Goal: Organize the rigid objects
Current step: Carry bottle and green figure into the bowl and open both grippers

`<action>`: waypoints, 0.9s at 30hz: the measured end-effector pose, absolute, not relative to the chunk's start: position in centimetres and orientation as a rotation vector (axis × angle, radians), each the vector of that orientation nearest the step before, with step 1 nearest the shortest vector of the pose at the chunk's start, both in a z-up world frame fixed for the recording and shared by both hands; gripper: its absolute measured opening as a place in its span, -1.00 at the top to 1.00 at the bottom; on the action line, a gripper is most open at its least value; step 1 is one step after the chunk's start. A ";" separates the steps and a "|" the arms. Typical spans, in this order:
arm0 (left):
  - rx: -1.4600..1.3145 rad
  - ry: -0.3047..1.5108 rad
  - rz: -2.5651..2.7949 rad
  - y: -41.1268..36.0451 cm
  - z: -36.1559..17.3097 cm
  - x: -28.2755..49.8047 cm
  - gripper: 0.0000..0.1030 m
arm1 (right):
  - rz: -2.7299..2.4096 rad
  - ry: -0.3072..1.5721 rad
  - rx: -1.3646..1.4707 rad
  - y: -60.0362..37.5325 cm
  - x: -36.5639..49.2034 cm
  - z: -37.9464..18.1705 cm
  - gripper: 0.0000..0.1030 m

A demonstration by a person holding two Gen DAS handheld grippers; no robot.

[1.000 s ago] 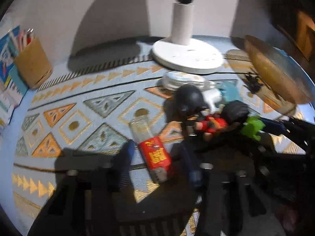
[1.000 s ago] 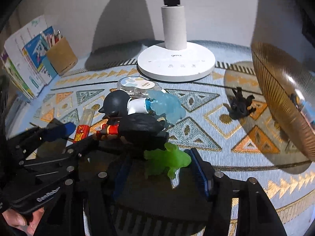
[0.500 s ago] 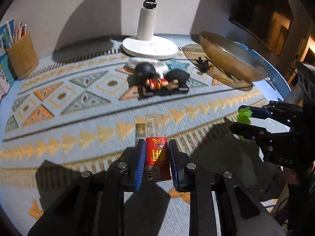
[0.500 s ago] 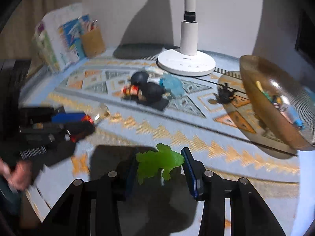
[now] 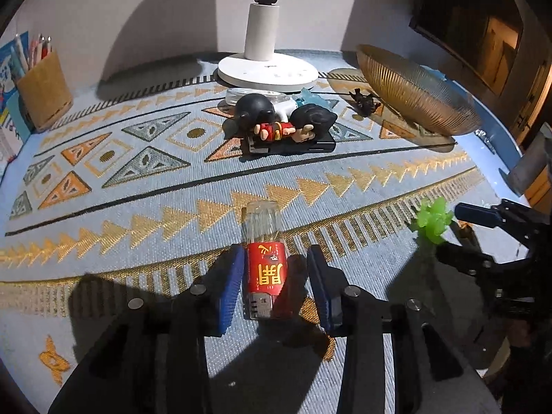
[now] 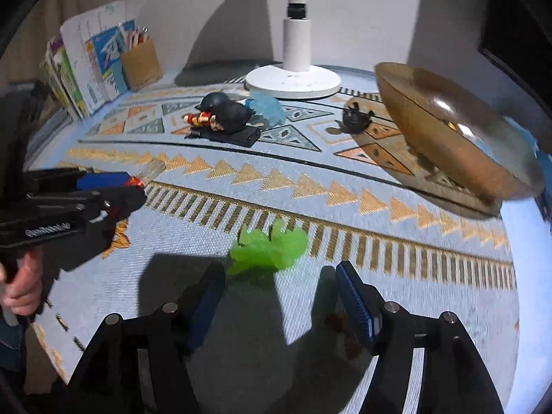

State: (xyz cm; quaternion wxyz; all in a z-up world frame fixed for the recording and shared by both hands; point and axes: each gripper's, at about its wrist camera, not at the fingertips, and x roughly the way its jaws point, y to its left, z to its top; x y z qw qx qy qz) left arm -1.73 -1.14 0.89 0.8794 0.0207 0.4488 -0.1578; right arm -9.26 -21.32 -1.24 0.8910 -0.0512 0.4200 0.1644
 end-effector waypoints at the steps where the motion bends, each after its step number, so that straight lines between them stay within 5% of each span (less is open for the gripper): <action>1: 0.051 0.933 -0.323 -1.3 0.9 -1.7 0.31 | 0.341 0.872 -0.106 -21.3 -9.3 -1.2 -0.26; 15: 0.003 0.925 -0.283 -0.3 0.8 -1.6 0.29 | 0.299 0.895 -0.060 -19.4 -8.3 -1.9 -0.26; 19: 0.085 0.914 -0.265 -1.8 0.6 -1.9 0.30 | 0.252 0.880 -0.108 -19.0 -8.5 -1.9 0.16; 21: 0.115 0.906 -0.266 -2.5 0.6 -2.0 0.60 | 0.251 0.870 -0.137 -18.5 -8.6 -1.8 0.16; 27: 0.051 0.833 -0.357 -2.5 2.9 -2.8 0.61 | 0.303 0.835 -0.089 -19.2 -9.2 -0.8 0.17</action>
